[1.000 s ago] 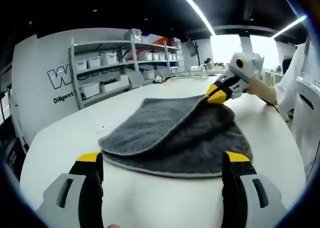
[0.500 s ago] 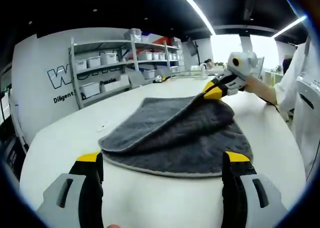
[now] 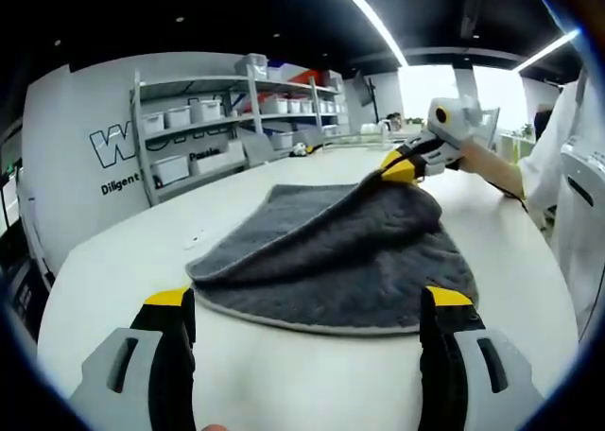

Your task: Open the folded towel by lifting each exposed corner and separating the folded layers until the towel lies flat within the target outline without major curled edges

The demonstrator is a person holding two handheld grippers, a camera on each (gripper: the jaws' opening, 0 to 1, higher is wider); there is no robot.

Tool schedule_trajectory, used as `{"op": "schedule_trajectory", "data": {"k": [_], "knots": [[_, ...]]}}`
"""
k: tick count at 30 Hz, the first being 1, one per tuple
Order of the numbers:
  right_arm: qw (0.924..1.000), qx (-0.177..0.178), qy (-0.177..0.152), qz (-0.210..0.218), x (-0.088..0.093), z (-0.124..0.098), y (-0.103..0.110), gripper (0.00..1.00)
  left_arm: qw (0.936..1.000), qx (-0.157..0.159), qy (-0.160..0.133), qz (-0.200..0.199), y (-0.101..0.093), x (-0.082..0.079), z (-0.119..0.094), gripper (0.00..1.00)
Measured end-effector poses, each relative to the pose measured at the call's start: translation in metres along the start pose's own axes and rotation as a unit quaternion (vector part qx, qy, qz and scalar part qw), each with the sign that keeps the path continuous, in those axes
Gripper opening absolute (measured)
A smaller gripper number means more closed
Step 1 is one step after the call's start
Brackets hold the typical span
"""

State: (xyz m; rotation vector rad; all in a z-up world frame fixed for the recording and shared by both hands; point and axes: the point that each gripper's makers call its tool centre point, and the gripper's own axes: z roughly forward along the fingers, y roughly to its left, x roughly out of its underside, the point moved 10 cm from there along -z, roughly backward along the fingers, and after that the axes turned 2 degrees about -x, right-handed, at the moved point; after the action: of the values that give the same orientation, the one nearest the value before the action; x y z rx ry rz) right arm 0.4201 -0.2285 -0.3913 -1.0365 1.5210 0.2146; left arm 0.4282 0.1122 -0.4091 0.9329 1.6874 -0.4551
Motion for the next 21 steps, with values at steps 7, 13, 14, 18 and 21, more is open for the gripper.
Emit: {"op": "schedule_trajectory", "data": {"k": [7, 13, 14, 18, 21], "knots": [[0.9999, 0.01, -0.001, 0.007, 0.002, -0.003, -0.007, 0.0, 1.0, 0.001, 0.0, -0.001, 0.0, 0.0, 0.001, 0.97], [0.9997, 0.021, -0.002, 0.015, 0.004, -0.006, -0.014, 0.0, 1.0, 0.001, 0.001, -0.001, 0.0, 0.001, 0.001, 0.97], [0.9996, 0.023, -0.002, 0.017, 0.005, -0.007, -0.015, 0.0, 1.0, 0.001, 0.001, -0.002, 0.0, 0.001, 0.001, 0.97], [0.9993, 0.03, -0.003, 0.023, 0.006, -0.01, -0.019, 0.0, 1.0, 0.002, 0.001, -0.002, -0.001, 0.001, 0.001, 0.97], [0.999, 0.035, -0.004, 0.026, 0.006, -0.011, -0.022, 0.0, 1.0, 0.002, 0.002, -0.001, 0.0, 0.001, 0.001, 0.97]]}}
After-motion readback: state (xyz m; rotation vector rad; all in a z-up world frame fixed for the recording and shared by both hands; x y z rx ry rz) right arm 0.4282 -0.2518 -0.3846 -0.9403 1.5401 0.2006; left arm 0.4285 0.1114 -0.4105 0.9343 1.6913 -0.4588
